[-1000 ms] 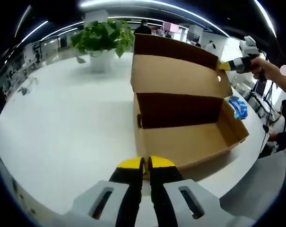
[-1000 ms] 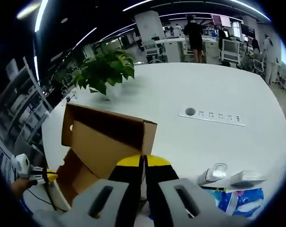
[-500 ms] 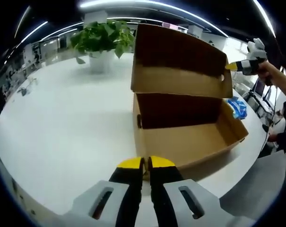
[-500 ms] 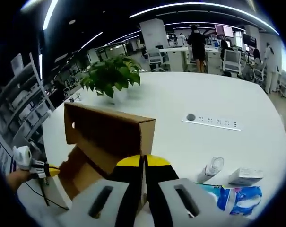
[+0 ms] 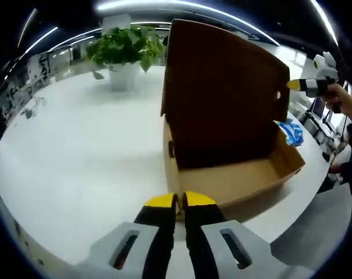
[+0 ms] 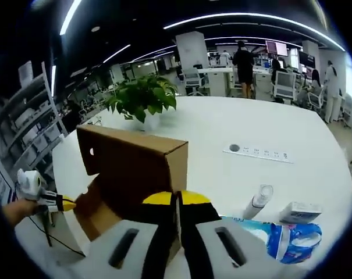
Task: Operate the shoe box by opening the lid, removing the specified soft item, and placing it in the target area until the item is outside and the box remains undamaged.
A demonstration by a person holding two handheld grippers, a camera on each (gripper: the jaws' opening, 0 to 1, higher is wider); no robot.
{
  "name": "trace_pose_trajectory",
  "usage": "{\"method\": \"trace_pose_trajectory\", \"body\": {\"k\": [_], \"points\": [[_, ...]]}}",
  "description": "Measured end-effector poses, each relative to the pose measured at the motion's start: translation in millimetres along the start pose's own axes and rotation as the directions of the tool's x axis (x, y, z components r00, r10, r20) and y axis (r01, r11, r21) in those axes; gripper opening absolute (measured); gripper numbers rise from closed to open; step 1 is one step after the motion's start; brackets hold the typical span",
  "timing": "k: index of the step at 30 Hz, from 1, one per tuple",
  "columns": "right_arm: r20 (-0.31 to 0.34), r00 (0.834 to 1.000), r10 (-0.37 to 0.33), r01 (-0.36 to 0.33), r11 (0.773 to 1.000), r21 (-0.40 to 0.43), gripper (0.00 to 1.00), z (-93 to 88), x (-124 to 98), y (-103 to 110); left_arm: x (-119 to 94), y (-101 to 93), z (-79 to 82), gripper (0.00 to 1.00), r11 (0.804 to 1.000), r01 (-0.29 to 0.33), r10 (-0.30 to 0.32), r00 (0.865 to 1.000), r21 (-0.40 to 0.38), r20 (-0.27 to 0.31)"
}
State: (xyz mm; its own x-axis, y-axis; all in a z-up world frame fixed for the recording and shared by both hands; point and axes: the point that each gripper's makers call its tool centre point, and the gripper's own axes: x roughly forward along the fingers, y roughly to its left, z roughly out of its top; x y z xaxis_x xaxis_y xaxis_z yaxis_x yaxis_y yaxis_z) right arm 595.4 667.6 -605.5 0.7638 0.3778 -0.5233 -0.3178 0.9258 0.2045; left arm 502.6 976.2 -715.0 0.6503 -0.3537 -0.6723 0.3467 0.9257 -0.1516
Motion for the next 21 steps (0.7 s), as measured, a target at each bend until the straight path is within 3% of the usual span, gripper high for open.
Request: {"method": "trace_pose_trajectory", "body": {"k": [21], "points": [[0.054, 0.999, -0.002, 0.003, 1.0, -0.008, 0.02, -24.0, -24, 18, 0, 0.7, 0.7, 0.02, 1.0, 0.001, -0.001, 1.0, 0.015, -0.002]]}}
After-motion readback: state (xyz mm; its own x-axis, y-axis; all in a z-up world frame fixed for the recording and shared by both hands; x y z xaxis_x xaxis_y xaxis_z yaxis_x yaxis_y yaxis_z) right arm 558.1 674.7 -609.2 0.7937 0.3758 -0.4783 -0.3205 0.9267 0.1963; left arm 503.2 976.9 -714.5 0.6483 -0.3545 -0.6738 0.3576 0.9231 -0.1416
